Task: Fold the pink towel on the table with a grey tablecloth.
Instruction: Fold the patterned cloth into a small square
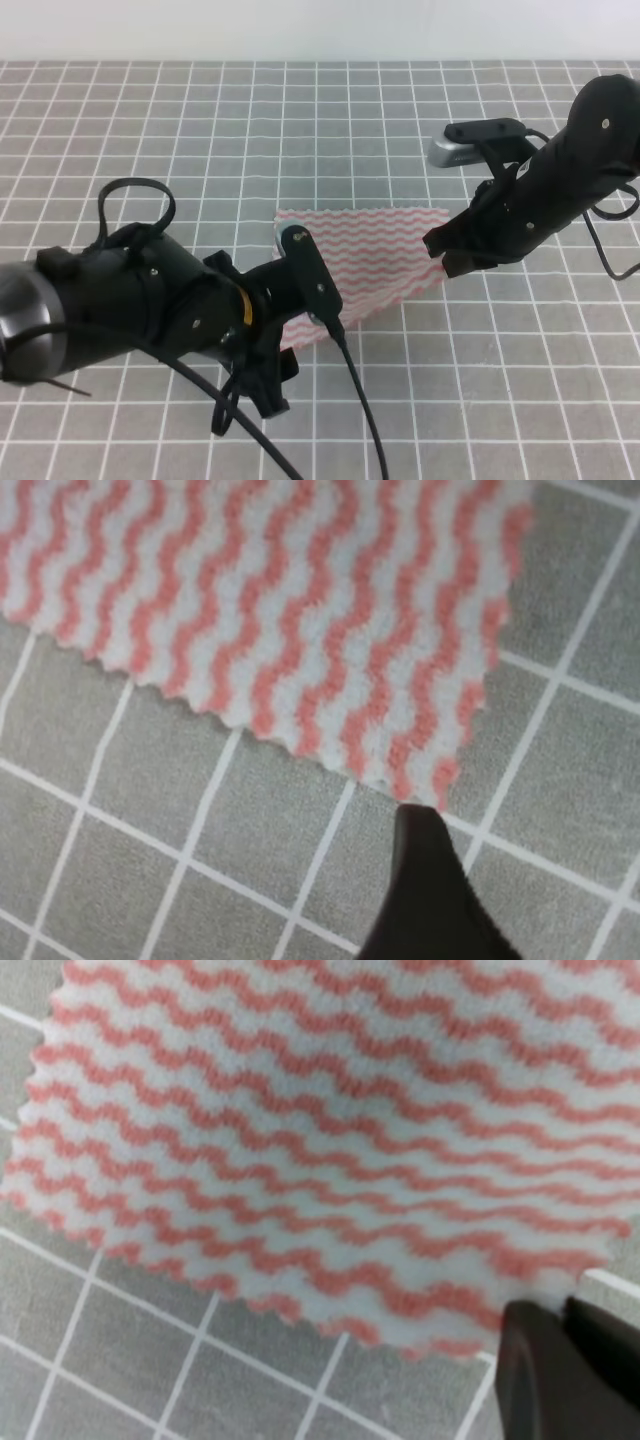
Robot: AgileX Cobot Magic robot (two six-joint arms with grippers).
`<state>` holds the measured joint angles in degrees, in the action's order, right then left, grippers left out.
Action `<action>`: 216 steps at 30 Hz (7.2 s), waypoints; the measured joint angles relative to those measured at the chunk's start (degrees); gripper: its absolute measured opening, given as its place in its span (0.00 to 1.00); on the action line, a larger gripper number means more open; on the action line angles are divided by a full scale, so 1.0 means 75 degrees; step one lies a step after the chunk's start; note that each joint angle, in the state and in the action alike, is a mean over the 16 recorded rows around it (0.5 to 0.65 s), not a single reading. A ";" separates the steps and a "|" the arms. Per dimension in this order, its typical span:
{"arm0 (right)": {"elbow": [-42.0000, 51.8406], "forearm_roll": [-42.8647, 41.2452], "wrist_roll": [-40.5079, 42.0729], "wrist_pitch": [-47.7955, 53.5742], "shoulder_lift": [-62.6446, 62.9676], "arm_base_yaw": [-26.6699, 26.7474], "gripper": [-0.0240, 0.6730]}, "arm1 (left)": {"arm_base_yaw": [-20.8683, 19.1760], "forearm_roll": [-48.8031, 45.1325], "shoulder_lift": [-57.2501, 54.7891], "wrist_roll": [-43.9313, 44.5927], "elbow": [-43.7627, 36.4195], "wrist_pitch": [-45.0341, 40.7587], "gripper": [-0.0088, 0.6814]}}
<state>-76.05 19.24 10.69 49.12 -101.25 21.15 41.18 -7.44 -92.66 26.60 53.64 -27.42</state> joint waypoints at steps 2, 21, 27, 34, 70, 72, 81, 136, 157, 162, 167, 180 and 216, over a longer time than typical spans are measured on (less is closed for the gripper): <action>0.0000 -0.0001 -0.0001 -0.0046 0.0000 0.0000 0.01 | -0.0001 0.0014 -0.0057 0.0160 0.0003 -0.0022 0.59; 0.0000 -0.0016 -0.0006 -0.0252 0.0000 0.0000 0.01 | 0.0000 0.0012 -0.0702 0.0851 -0.0003 0.0807 0.59; 0.0000 -0.0018 -0.0011 -0.0277 0.0000 0.0000 0.01 | -0.0001 -0.0063 -0.0918 0.0848 0.0005 0.1092 0.59; -0.0001 -0.0018 -0.0013 -0.0292 0.0000 0.0000 0.01 | 0.0002 -0.0238 -0.1075 0.0828 -0.0002 0.1339 0.59; -0.0307 -0.0046 -0.0013 -0.0117 -0.0144 0.0021 0.01 | 0.0018 -0.0477 -0.1208 0.0747 0.0006 0.2125 0.32; -0.0307 -0.0046 -0.0013 -0.0115 -0.0144 0.0021 0.01 | 0.0017 -0.0477 -0.1208 0.0708 0.0006 0.2146 0.36; -0.0307 -0.0046 -0.0013 -0.0107 -0.0135 0.0021 0.01 | 0.0009 -0.0479 -0.1185 0.0517 -0.0009 0.2278 0.54; -0.0307 -0.0465 -0.0039 0.0612 -0.0111 0.0021 0.01 | -0.0372 -0.1075 -0.1433 0.0337 0.1036 0.2025 0.01; -0.0307 -0.0496 -0.0041 0.0482 -0.0480 0.0021 0.01 | -0.0524 -0.1073 -0.1840 -0.0273 0.1111 0.2414 0.01; -0.0306 -0.0499 -0.0042 0.0447 -0.0583 0.0019 0.01 | -0.0622 -0.1069 -0.1859 -0.0314 0.1224 0.2491 0.01; -0.0305 -0.0506 -0.0046 0.0404 -0.0658 0.0015 0.01 | -0.0692 -0.1066 -0.1913 -0.0347 0.1337 0.2521 0.01; -0.0302 -0.0517 -0.0052 0.0011 -0.0700 0.0009 0.01 | -0.0765 -0.1059 -0.2239 -0.0409 0.1729 0.2514 0.01; -0.0307 -0.0506 -0.0041 -0.1193 -0.1210 -0.0008 0.01 | -0.1085 -0.1034 -0.2641 -0.0660 0.2248 0.2586 0.01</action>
<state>-78.35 15.44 10.38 40.18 -110.33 21.09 33.04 -15.19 -112.47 21.65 70.50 -8.03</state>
